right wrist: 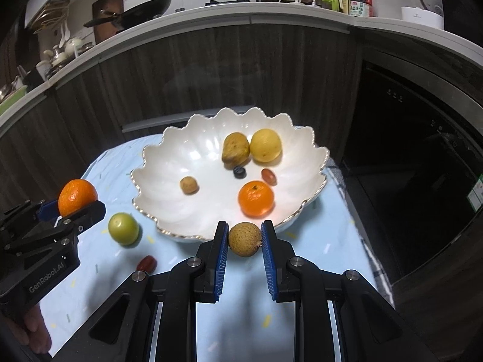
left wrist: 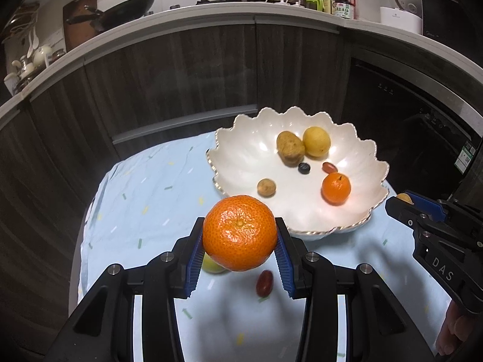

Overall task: Organize fruits
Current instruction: 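Lift and carry the mandarin and brown round fruit over the white bowl with both tools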

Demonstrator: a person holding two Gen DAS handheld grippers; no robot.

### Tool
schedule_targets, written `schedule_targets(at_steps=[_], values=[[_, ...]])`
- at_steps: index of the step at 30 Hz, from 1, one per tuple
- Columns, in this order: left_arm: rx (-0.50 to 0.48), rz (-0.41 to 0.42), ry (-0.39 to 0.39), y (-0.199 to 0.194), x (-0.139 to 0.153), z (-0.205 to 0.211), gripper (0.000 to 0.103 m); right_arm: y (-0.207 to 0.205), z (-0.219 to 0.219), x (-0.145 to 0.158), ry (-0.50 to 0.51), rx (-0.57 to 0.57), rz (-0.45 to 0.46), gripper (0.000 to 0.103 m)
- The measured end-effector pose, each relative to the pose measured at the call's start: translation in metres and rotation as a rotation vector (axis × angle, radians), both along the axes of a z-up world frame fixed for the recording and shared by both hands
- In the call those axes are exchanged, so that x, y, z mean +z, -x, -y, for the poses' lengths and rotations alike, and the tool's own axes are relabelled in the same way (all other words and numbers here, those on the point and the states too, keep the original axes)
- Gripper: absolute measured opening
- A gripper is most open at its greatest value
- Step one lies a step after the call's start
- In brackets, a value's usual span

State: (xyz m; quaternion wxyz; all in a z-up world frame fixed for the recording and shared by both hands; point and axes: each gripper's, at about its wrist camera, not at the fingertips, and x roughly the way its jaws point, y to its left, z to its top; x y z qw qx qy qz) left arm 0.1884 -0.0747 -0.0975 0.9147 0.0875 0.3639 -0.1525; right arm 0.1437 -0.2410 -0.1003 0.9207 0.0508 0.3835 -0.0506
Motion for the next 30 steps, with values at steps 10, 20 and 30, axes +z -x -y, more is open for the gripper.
schedule_targets(at_steps=[10,20,30], values=[[-0.021,0.020,0.000,-0.016,0.010,0.022,0.042,-0.014,0.018,0.009,0.024,-0.011,0.019,0.023],[-0.030,0.024,-0.006,-0.034,0.012,0.036,0.042,-0.036,0.035,0.011,0.039,-0.011,0.026,0.023],[-0.002,0.006,-0.006,-0.058,0.006,0.053,0.042,-0.068,0.045,0.010,0.046,0.044,0.027,0.023]])
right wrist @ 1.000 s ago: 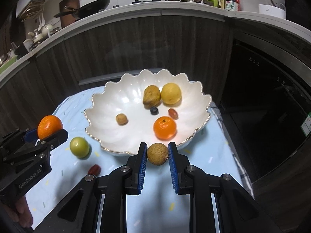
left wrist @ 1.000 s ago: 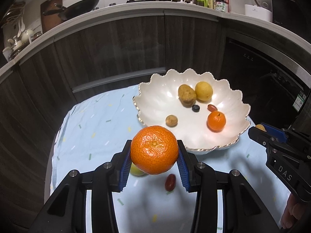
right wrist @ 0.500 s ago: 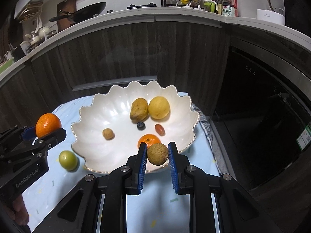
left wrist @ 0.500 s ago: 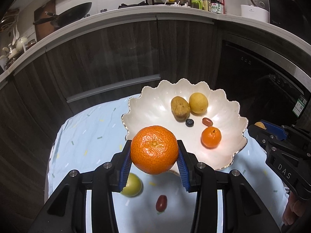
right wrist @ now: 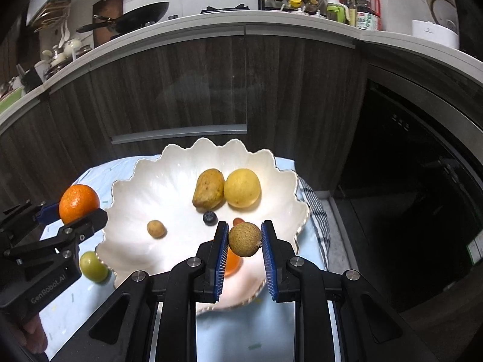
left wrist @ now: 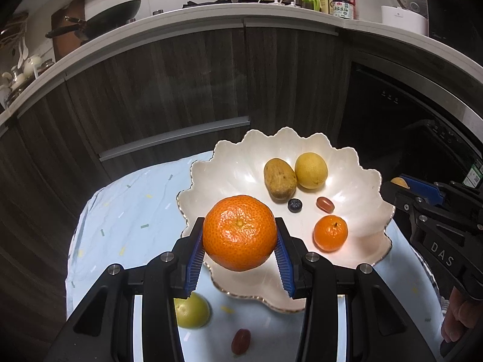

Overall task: Organize fruits
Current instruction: 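Lift and carry the mandarin and brown round fruit over the white bowl with both tools, then open both tools to drop the mandarin and brown round fruit into the bowl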

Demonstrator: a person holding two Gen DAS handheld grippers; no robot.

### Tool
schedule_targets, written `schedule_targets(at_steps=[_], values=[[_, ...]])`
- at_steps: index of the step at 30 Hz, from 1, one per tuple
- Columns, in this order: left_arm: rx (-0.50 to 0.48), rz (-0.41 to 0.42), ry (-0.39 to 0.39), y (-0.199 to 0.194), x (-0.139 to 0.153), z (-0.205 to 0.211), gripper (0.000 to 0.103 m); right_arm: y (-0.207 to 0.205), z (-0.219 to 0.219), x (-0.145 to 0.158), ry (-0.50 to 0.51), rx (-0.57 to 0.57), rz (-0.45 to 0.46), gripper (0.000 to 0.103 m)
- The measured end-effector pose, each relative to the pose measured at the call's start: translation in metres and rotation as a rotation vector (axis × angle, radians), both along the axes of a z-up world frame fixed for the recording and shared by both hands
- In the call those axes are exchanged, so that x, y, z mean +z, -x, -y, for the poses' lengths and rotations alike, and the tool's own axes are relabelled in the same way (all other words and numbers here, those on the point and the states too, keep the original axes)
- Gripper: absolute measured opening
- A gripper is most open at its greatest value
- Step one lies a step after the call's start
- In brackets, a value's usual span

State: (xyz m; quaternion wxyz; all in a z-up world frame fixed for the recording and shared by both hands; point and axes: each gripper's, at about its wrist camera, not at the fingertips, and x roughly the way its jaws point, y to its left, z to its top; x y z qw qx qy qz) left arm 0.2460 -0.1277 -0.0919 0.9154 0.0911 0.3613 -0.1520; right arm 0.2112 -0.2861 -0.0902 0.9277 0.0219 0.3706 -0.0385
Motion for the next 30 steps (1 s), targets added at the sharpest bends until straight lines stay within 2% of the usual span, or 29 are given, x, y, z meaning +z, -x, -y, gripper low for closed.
schedule_targets(at_steps=[18,30], values=[[0.035,-0.048,0.011,-0.029,-0.021,0.016,0.042,-0.049,0.016,-0.020,0.032,0.045,-0.035,0.023],[0.031,-0.089,0.002,-0.035,-0.037,0.016,0.043,-0.061,0.010,-0.028,0.038,0.071,-0.054,0.023]])
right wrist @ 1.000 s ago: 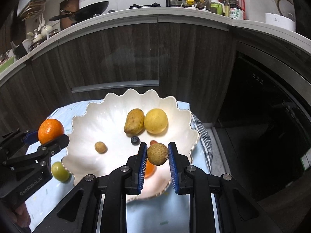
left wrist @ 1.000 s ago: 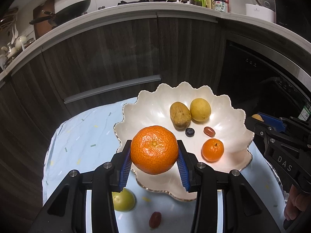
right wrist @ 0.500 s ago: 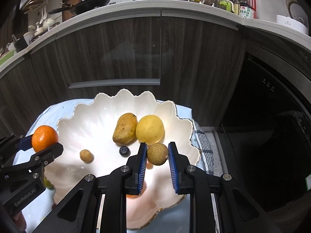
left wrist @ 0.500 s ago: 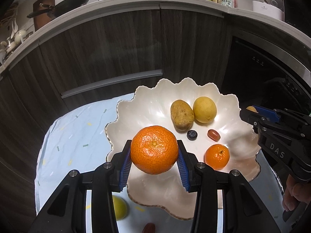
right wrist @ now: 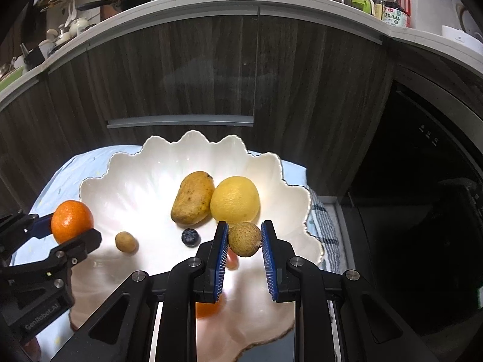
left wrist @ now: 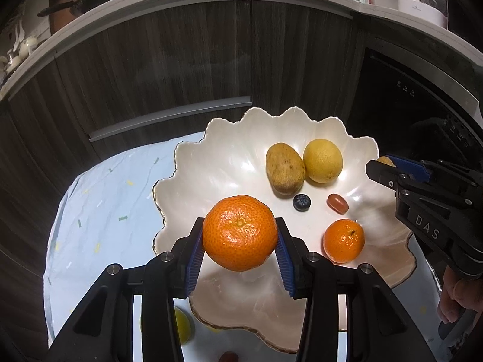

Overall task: Organize fruits
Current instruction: 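Open both tools to drop the mandarin and brown round fruit into the bowl, then withdraw both open tools from the bowl toward the green fruit on the cloth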

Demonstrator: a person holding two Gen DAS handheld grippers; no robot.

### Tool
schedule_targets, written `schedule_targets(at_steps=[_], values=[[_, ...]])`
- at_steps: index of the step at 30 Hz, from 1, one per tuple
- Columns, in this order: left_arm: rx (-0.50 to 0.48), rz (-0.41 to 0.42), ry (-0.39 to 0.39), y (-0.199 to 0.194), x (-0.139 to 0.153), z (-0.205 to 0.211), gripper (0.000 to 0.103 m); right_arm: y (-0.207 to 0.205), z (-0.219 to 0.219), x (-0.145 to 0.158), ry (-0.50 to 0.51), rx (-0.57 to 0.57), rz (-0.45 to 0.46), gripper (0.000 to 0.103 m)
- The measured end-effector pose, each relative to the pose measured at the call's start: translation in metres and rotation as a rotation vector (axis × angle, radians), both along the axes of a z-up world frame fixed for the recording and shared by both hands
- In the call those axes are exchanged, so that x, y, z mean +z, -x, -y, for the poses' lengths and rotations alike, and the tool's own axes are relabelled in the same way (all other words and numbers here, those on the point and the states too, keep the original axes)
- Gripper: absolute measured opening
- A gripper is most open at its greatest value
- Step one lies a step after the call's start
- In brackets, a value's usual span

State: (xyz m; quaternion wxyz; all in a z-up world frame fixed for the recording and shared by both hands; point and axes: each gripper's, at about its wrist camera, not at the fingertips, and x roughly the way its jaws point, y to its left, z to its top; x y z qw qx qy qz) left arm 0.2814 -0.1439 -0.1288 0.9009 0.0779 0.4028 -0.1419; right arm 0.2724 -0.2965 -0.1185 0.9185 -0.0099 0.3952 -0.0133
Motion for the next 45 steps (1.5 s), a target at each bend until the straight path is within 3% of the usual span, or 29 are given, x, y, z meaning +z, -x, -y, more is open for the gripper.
schedule_targets(at_steps=[3,5,8,12,17,19,24,45], values=[[0.004,-0.004,-0.006,-0.001,-0.001,-0.001,0.044,0.000,-0.003,0.002,0.012,0.003,0.009,0.030],[0.009,-0.010,-0.011,-0.002,-0.003,-0.003,0.045,0.001,-0.005,0.003,0.031,-0.004,0.019,0.048],[0.020,0.011,-0.002,0.000,0.001,-0.006,0.063,0.003,-0.006,0.006,0.044,-0.009,0.039,0.062],[0.021,0.038,-0.004,0.003,0.010,-0.008,0.069,0.006,-0.006,0.009,0.042,-0.010,0.044,0.065],[0.036,0.058,-0.002,0.007,0.017,-0.013,0.080,0.012,-0.005,0.016,0.046,-0.042,0.068,0.081],[0.048,0.062,-0.001,0.009,0.020,-0.016,0.085,0.015,-0.005,0.019,0.049,-0.048,0.077,0.083],[0.059,0.080,0.002,0.016,0.029,-0.023,0.088,0.024,-0.009,0.026,0.041,-0.054,0.082,0.083],[0.099,0.147,0.002,0.051,0.061,-0.064,0.089,0.062,-0.040,0.053,0.021,-0.060,0.116,0.083]])
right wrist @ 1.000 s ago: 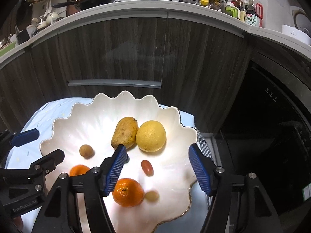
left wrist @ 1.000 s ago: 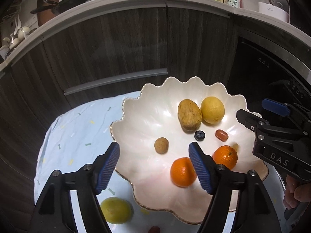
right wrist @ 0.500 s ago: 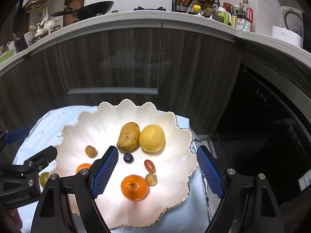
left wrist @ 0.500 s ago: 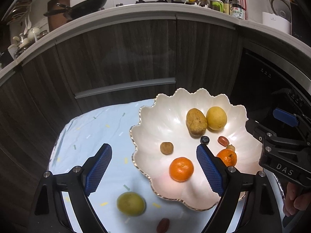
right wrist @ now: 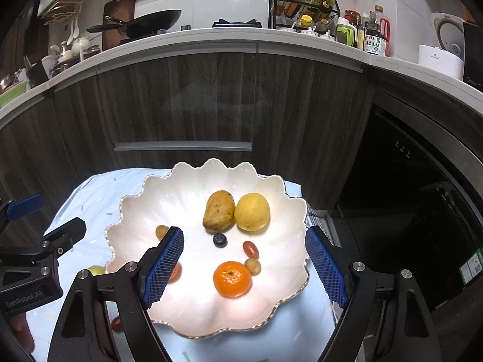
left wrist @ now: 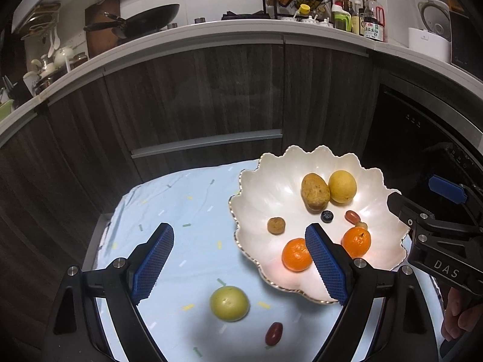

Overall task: Organize fruits
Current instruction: 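Withdraw both open tools from the bowl toward the green fruit on the cloth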

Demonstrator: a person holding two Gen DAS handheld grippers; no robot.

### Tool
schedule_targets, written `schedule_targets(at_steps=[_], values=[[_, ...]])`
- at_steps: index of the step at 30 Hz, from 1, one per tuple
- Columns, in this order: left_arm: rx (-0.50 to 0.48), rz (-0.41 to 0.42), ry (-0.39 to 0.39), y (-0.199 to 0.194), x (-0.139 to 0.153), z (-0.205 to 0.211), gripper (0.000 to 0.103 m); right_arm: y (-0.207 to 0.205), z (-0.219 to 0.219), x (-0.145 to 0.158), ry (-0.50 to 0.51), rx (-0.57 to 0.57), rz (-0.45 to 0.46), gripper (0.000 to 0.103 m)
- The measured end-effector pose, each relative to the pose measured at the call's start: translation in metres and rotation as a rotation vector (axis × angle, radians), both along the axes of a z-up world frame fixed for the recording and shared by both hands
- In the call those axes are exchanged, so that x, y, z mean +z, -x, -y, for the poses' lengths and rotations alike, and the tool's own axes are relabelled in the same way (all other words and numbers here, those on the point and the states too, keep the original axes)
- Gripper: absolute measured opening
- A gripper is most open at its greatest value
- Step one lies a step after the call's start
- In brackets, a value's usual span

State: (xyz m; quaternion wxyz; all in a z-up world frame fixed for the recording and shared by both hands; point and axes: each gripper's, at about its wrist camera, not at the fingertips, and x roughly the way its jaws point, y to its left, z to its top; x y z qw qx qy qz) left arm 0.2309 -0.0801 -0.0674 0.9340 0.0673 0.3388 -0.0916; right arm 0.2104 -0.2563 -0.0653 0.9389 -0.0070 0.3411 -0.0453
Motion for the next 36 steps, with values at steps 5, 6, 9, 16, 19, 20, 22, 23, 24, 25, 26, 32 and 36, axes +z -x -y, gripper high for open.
schedule_targets(at_steps=[5,6,9,16,19,20,22,23,24,25,26,32,36], values=[[0.003,0.014,-0.011,0.010,0.005,-0.011,0.089,0.009,-0.010,0.005,0.003,0.008,0.004,0.083],[0.004,0.016,-0.013,0.011,0.006,-0.012,0.089,0.010,-0.012,0.005,0.003,0.010,0.004,0.083],[0.007,0.023,-0.013,0.016,0.008,-0.018,0.089,0.014,-0.017,0.006,-0.001,0.015,0.004,0.083],[0.024,0.025,-0.011,0.027,0.007,-0.033,0.089,0.026,-0.034,0.008,0.005,0.034,0.006,0.083],[0.028,0.026,-0.003,0.033,0.005,-0.040,0.089,0.031,-0.040,0.008,0.013,0.038,0.005,0.083],[0.028,0.023,0.003,0.034,0.003,-0.042,0.089,0.033,-0.042,0.008,0.015,0.038,0.005,0.083],[0.028,0.014,0.004,0.036,0.000,-0.045,0.089,0.036,-0.046,0.007,0.020,0.036,0.001,0.083],[0.029,0.013,0.004,0.037,-0.002,-0.047,0.089,0.037,-0.047,0.007,0.020,0.036,-0.003,0.083],[0.029,0.012,0.006,0.039,-0.004,-0.049,0.089,0.039,-0.049,0.007,0.019,0.037,-0.005,0.083],[0.028,0.010,0.008,0.040,-0.005,-0.051,0.089,0.041,-0.051,0.007,0.019,0.038,-0.006,0.083],[0.028,0.008,0.008,0.042,-0.007,-0.053,0.089,0.044,-0.055,0.007,0.023,0.043,-0.005,0.083],[0.026,-0.007,0.001,0.051,-0.022,-0.068,0.089,0.054,-0.071,0.000,0.033,0.070,-0.007,0.083],[0.020,-0.012,0.000,0.056,-0.030,-0.079,0.089,0.058,-0.083,-0.008,0.030,0.086,-0.017,0.083]])
